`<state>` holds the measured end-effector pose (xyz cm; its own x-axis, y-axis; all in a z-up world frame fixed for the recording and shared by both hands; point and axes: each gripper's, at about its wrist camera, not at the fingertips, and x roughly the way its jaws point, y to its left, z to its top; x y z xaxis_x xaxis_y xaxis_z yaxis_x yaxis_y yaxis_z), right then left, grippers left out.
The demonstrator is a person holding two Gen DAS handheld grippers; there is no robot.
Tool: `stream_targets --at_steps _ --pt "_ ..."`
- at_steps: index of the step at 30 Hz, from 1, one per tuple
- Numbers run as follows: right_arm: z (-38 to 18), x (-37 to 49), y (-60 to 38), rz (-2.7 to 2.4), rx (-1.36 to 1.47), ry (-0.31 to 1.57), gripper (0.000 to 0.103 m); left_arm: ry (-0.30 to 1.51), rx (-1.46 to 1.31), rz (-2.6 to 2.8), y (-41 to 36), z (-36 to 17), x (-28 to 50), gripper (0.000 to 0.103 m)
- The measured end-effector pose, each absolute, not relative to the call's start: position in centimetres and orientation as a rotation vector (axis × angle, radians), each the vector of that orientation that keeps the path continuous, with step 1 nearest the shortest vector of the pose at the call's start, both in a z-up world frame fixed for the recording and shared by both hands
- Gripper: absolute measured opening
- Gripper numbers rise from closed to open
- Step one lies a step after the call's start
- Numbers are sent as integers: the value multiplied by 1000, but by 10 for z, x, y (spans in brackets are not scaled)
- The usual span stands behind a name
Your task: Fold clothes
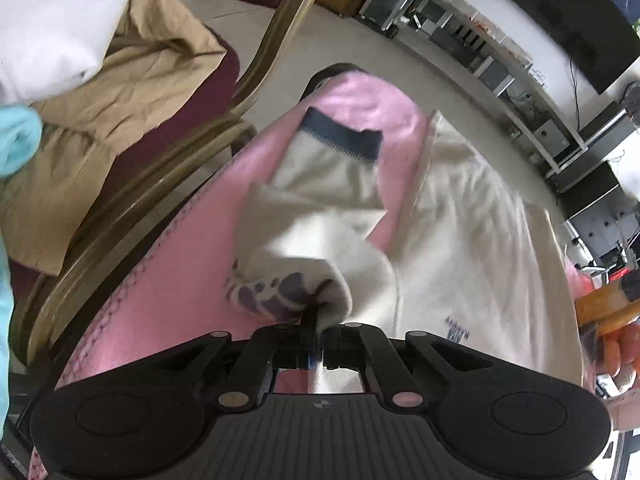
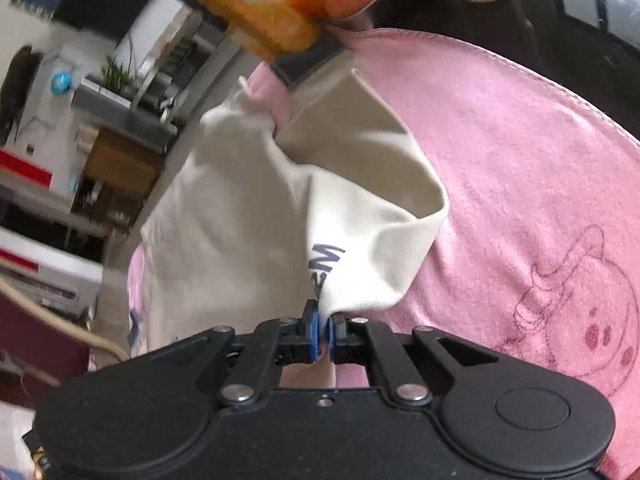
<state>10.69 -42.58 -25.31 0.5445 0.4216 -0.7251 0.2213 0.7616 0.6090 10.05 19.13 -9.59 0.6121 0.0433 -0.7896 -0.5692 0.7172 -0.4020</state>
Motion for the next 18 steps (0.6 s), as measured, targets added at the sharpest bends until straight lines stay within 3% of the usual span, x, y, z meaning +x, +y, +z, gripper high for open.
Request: stream_targets --at_steps 1,4,13,18 --pt "-248 104 -424 140 686 1002 11 861 -691 393 192 -92 98 14" --pt "-239 91 -424 186 672 1003 31 892 -666 373 181 -68 78 38" --pt "-255 56 -415 322 589 1078 40 957 -463 130 89 -86 14 37" --pt "-247 54 -375 413 358 1036 42 889 -57 -6 7 -82 21 36"
